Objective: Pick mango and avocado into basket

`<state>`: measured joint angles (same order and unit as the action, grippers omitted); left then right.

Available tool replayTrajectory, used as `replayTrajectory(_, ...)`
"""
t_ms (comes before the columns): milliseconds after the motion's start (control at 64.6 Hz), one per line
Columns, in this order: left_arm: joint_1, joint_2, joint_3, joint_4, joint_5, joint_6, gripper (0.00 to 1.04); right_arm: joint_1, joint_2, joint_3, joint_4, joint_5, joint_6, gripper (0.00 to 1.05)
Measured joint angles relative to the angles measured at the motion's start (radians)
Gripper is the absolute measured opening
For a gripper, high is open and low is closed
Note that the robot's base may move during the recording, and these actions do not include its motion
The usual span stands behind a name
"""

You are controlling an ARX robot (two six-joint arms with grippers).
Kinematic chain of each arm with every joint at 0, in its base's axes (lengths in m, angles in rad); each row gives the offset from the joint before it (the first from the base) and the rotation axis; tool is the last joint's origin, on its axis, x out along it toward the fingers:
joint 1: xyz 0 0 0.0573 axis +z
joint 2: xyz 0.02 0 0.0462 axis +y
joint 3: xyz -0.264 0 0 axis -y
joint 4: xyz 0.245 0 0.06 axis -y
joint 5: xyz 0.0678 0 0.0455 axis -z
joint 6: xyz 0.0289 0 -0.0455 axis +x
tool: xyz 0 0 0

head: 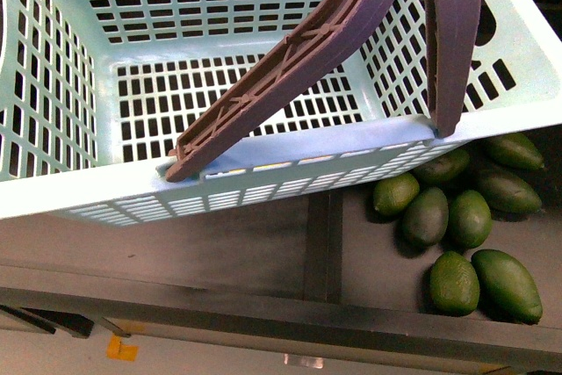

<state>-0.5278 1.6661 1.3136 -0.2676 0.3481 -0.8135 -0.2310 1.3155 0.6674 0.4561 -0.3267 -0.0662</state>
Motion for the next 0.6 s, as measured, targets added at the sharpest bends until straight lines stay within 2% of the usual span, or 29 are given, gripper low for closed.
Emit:
replayTrajectory(124, 0.0, 0.0, 0.0, 0.0, 0.0, -0.002, 0.13, 0.171, 0.027, 0.033, 0.034, 0.129, 0.05, 0.54)
replayTrajectory(356, 0.0, 0.0, 0.0, 0.0, 0.001, -0.003, 0.13, 0.439, 0.155, 0.119, 0.105, 0.294, 0.105, 0.54)
replayTrajectory(464, 0.0, 0.0, 0.0, 0.0, 0.0, -0.002, 0.13, 0.515, 0.218, 0.175, 0.125, 0.347, 0.124, 0.54)
replayTrajectory(604, 0.0, 0.0, 0.0, 0.0, 0.0, -0.002, 0.13, 0.57, 0.279, 0.217, 0.127, 0.395, 0.13, 0.54)
